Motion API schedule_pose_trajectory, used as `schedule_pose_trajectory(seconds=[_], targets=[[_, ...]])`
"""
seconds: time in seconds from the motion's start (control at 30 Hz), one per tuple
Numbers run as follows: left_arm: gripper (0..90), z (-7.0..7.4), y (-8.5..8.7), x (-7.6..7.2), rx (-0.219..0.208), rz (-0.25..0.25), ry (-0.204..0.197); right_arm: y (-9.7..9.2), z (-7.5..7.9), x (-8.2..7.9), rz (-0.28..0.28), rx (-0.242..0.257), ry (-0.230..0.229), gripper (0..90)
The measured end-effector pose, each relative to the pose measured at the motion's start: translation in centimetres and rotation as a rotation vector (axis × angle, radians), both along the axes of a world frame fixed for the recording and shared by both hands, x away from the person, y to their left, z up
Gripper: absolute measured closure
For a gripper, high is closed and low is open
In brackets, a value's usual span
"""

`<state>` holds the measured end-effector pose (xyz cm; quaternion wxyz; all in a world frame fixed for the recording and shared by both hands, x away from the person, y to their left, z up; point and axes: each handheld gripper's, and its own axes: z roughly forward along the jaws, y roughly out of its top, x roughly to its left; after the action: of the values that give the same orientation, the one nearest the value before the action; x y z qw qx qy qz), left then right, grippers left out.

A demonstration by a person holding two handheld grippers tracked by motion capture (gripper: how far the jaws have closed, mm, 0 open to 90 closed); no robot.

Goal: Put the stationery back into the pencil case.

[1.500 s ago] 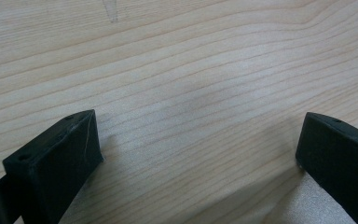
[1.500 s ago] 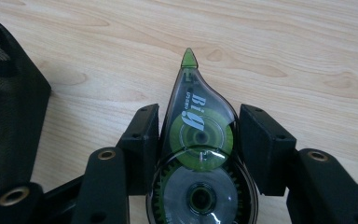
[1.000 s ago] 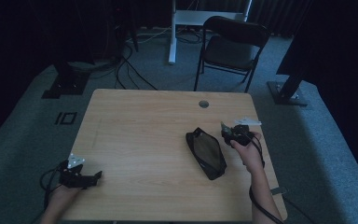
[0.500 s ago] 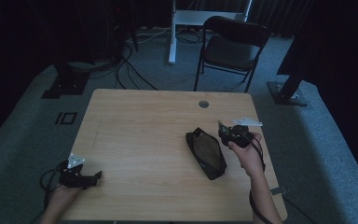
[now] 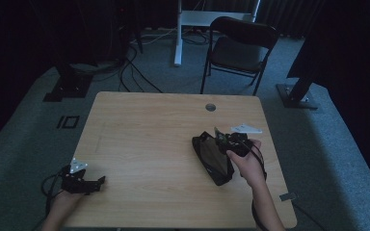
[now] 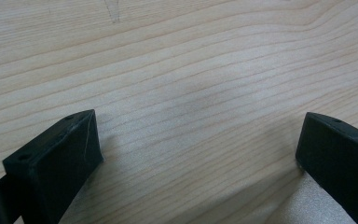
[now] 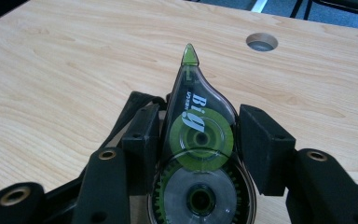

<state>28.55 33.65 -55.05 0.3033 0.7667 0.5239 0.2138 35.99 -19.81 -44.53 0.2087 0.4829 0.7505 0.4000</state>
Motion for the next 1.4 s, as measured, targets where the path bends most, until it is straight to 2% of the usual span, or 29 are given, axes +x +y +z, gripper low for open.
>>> schedule_pose_trajectory(seconds=[0.33, 0.6, 0.67, 1.03, 1.33, 1.4], targets=[[0.0, 0.0, 0.0, 0.0, 0.000, 0.000, 0.000, 2.5, -1.3, 0.3, 0.030, -0.042, 0.071, 49.3], [0.0, 0.0, 0.0, 0.0, 0.000, 0.000, 0.000, 3.9, -2.4, 1.0, 0.045, -0.108, 0.141, 49.4], [0.0, 0.0, 0.0, 0.0, 0.000, 0.000, 0.000, 4.0, -2.8, 1.3, 0.039, -0.112, 0.167, 49.4], [0.0, 0.0, 0.0, 0.0, 0.000, 0.000, 0.000, 4.3, -3.9, 2.3, 0.018, -0.148, 0.246, 49.4], [0.0, 0.0, 0.0, 0.0, 0.000, 0.000, 0.000, 4.7, -4.6, 3.5, 0.015, -0.223, 0.289, 49.4], [0.0, 0.0, 0.0, 0.0, 0.000, 0.000, 0.000, 4.8, -4.7, 3.6, 0.019, -0.223, 0.302, 49.4]])
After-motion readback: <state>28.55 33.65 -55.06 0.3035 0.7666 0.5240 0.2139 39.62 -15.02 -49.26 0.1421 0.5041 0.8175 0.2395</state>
